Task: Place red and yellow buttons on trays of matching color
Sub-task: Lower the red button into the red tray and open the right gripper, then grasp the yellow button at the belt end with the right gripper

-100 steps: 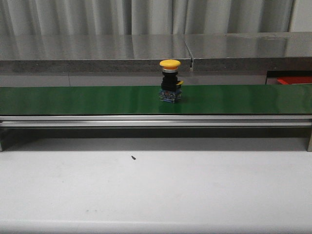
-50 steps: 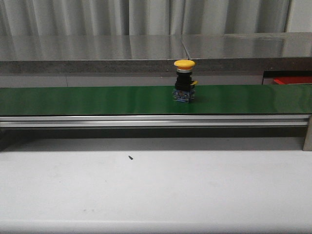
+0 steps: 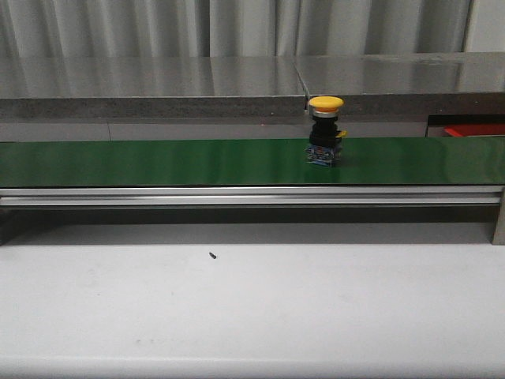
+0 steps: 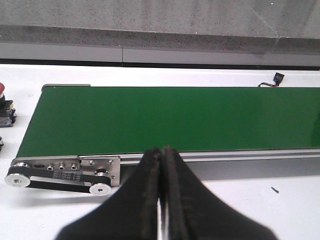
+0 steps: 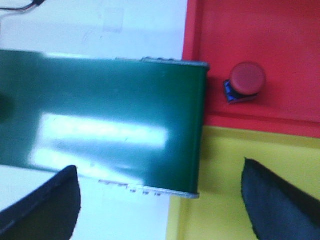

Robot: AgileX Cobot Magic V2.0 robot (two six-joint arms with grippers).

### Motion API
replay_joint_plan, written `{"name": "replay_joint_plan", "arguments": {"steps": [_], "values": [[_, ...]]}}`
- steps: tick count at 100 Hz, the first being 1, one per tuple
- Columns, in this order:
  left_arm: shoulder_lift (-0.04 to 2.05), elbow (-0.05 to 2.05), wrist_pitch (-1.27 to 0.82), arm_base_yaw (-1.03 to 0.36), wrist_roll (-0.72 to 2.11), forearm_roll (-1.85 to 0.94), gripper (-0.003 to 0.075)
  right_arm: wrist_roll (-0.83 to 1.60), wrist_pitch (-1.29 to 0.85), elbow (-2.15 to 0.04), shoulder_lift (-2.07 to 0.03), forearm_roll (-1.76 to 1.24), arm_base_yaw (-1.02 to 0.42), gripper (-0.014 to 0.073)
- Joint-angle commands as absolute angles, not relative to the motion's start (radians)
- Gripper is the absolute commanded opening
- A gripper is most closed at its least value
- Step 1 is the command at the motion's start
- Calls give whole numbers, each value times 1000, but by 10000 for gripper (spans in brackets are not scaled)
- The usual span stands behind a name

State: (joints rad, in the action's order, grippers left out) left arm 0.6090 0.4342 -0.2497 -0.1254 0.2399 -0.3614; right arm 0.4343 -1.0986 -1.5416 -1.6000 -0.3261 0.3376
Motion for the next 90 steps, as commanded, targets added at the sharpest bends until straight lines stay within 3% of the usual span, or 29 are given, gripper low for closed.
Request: {"name": "replay_joint_plan", "arguments": {"steps": [1, 21, 46, 90], "values": [[606, 463, -173, -126, 240, -375, -19, 476, -1023, -1458, -1491, -358, 306, 644], [606, 463, -173, -126, 240, -375, -19, 491, -991, -1304, -1449, -360, 201, 644], [606, 463, -173, -126, 240, -375, -19, 492, -903, -1293, -1509, -360, 27, 644], [606, 463, -173, -126, 240, -375, -19, 488, -886, -1514, -1743, -360, -78, 644]]}}
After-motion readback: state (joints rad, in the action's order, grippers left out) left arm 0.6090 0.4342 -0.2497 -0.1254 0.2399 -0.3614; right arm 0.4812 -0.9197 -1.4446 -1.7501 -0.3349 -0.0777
